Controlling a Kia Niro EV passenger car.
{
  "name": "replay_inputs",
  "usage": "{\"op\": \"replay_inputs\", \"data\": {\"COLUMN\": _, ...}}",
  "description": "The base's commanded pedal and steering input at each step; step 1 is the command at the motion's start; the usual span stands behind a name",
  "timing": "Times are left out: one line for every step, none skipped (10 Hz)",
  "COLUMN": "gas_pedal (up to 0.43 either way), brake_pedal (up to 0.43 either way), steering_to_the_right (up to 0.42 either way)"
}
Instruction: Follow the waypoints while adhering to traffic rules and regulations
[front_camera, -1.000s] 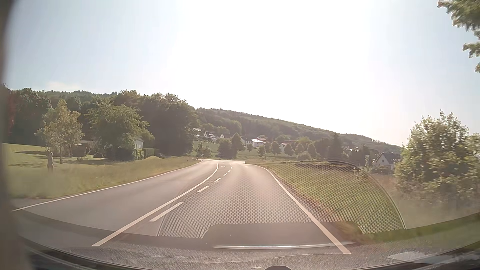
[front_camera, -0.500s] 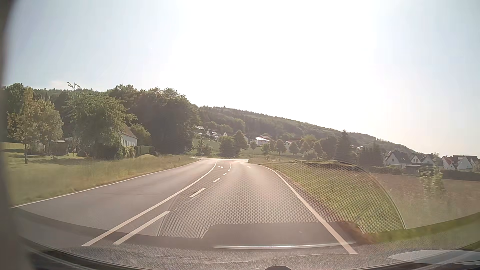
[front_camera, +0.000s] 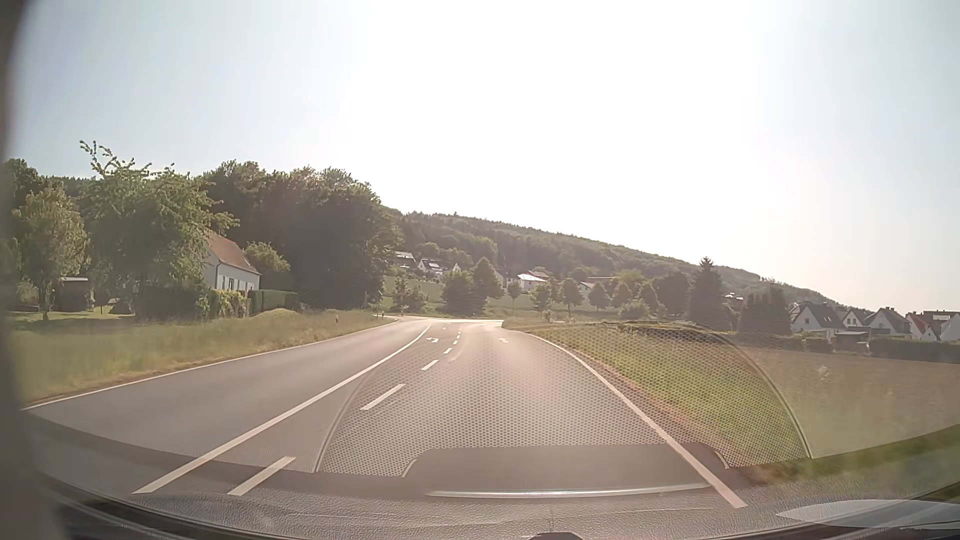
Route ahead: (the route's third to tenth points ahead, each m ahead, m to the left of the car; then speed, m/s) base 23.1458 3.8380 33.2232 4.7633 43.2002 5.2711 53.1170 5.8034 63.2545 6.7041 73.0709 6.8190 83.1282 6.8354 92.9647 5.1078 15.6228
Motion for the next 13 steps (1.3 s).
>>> {"op": "replay_inputs", "data": {"gas_pedal": 0.157, "brake_pedal": 0.0, "steering_to_the_right": -0.007}}
{"op": "replay_inputs", "data": {"gas_pedal": 0.157, "brake_pedal": 0.0, "steering_to_the_right": -0.007}}
{"op": "replay_inputs", "data": {"gas_pedal": 0.157, "brake_pedal": 0.0, "steering_to_the_right": -0.008}}
{"op": "replay_inputs", "data": {"gas_pedal": 0.157, "brake_pedal": 0.0, "steering_to_the_right": -0.007}}
{"op": "replay_inputs", "data": {"gas_pedal": 0.157, "brake_pedal": 0.0, "steering_to_the_right": -0.008}}
{"op": "replay_inputs", "data": {"gas_pedal": 0.157, "brake_pedal": 0.0, "steering_to_the_right": -0.008}}
{"op": "replay_inputs", "data": {"gas_pedal": 0.157, "brake_pedal": 0.0, "steering_to_the_right": -0.008}}
{"op": "replay_inputs", "data": {"gas_pedal": 0.157, "brake_pedal": 0.0, "steering_to_the_right": -0.008}}
{"op": "replay_inputs", "data": {"gas_pedal": 0.157, "brake_pedal": 0.0, "steering_to_the_right": -0.009}}
{"op": "replay_inputs", "data": {"gas_pedal": 0.157, "brake_pedal": 0.0, "steering_to_the_right": -0.009}}
{"op": "replay_inputs", "data": {"gas_pedal": 0.157, "brake_pedal": 0.0, "steering_to_the_right": -0.01}}
{"op": "replay_inputs", "data": {"gas_pedal": 0.157, "brake_pedal": 0.0, "steering_to_the_right": -0.01}}
{"op": "replay_inputs", "data": {"gas_pedal": 0.157, "brake_pedal": 0.0, "steering_to_the_right": -0.01}}
